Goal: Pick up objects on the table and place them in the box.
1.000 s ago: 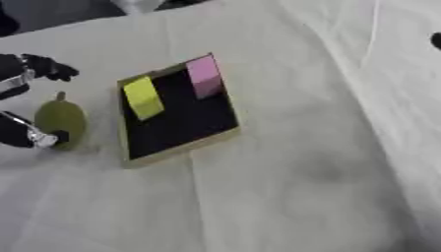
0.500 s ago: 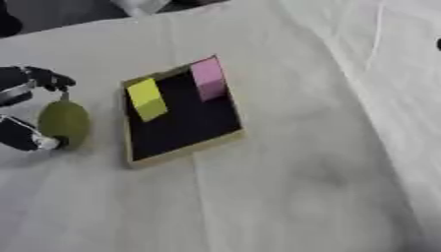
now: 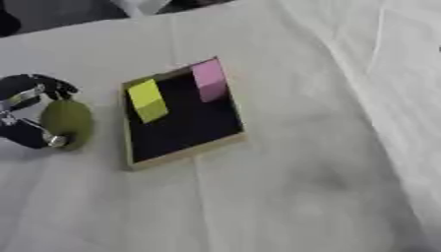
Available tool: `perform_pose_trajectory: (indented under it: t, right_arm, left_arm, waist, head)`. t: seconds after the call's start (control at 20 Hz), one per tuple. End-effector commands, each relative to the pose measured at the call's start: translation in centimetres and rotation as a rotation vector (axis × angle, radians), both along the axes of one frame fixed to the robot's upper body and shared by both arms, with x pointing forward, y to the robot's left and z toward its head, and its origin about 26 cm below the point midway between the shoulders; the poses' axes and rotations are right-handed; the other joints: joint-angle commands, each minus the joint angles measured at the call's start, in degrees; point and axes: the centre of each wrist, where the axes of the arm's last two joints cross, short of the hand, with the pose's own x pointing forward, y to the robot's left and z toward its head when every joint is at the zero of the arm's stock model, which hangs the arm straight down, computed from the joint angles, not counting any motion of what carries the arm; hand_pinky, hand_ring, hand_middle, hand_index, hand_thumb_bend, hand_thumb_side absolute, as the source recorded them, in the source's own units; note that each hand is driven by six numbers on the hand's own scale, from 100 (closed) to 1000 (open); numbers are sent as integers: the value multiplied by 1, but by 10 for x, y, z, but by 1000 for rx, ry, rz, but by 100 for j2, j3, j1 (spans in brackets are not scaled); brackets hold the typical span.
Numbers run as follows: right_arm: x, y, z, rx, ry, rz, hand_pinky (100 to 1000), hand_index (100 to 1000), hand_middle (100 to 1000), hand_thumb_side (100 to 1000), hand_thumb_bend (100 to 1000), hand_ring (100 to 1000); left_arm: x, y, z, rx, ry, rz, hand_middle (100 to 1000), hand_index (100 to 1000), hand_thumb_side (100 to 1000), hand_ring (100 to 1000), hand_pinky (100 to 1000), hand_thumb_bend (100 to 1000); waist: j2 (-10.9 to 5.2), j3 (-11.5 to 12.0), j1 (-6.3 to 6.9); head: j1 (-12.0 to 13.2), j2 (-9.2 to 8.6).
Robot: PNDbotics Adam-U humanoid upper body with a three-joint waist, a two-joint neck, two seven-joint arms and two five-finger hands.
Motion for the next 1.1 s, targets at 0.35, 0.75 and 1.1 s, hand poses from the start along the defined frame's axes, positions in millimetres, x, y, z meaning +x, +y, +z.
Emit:
perform_pose_trajectory:
  t: [0.35,0.75,1.1]
  right_arm:
    - [-1,0,4,-21,-11,-3,923,836,530,661,100,1000]
    - [-2,-3,3,-22,-7,-10,923,836,531,661,100,1000]
    - [-3,-6,5,-20,-9,-16,921,835,532,660,100,1000]
  left_arm:
    - [-13,-8,27,0,-82,-65,526,687,100,631,791,100]
    - [-41,-36,62,17,-197,-197,520,680,100,623,783,100]
    - [-65,-66,88,-8,-271,-336,520,680,100,617,781,100]
  waist:
    - [-58,43,-92]
    - [-151,117,-86]
    - [-243,213,-85]
  head:
    - [-4,-4]
    - [-63,75]
    - [-33,138]
